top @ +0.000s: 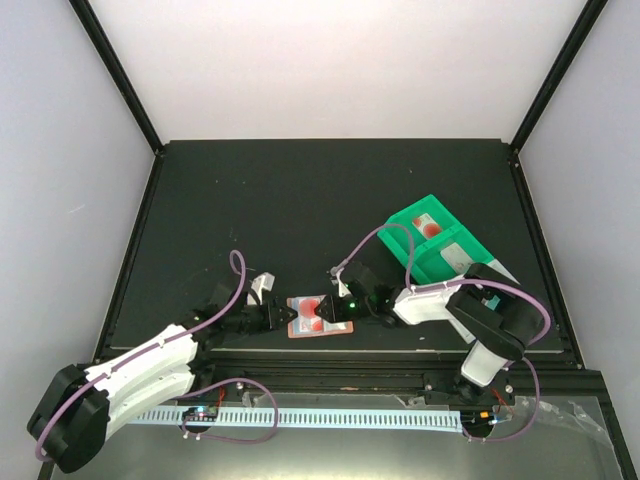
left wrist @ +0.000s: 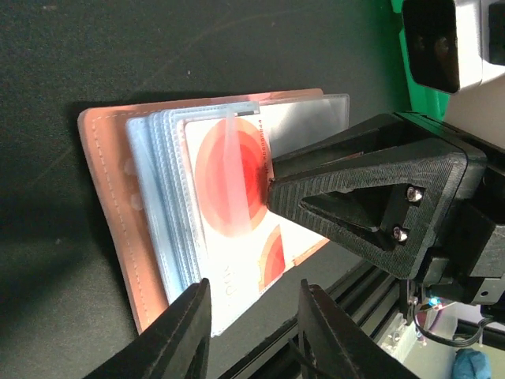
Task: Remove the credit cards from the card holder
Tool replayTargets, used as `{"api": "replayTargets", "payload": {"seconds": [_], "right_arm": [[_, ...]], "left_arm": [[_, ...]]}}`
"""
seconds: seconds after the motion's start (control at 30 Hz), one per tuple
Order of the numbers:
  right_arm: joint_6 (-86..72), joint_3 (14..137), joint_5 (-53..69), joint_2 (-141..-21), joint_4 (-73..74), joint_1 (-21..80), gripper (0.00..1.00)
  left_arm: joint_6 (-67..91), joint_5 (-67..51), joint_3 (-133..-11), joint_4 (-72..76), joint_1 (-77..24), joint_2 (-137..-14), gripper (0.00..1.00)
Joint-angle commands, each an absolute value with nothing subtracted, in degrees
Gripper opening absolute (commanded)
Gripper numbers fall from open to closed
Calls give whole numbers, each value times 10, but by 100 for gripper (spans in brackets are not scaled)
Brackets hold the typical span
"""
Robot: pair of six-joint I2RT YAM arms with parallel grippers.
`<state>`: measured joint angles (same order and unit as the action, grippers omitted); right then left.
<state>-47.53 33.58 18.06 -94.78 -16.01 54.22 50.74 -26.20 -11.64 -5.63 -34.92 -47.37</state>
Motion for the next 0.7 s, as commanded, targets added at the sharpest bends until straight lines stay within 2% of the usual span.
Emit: {"api": "replayTargets", "payload": {"seconds": [0.0, 0.27, 0.67], "right_arm": [[-449, 351, 190, -973, -157, 540, 20], [-446, 346, 178, -966, -142, 540, 17], [-445, 339, 156, -953, -114, 539, 17]], "left_arm": [[486, -249, -119, -51, -346, -485, 32], [470, -229, -110, -37, -345, -533, 29], [452, -219, -109, -29, -345, -597, 5]]}}
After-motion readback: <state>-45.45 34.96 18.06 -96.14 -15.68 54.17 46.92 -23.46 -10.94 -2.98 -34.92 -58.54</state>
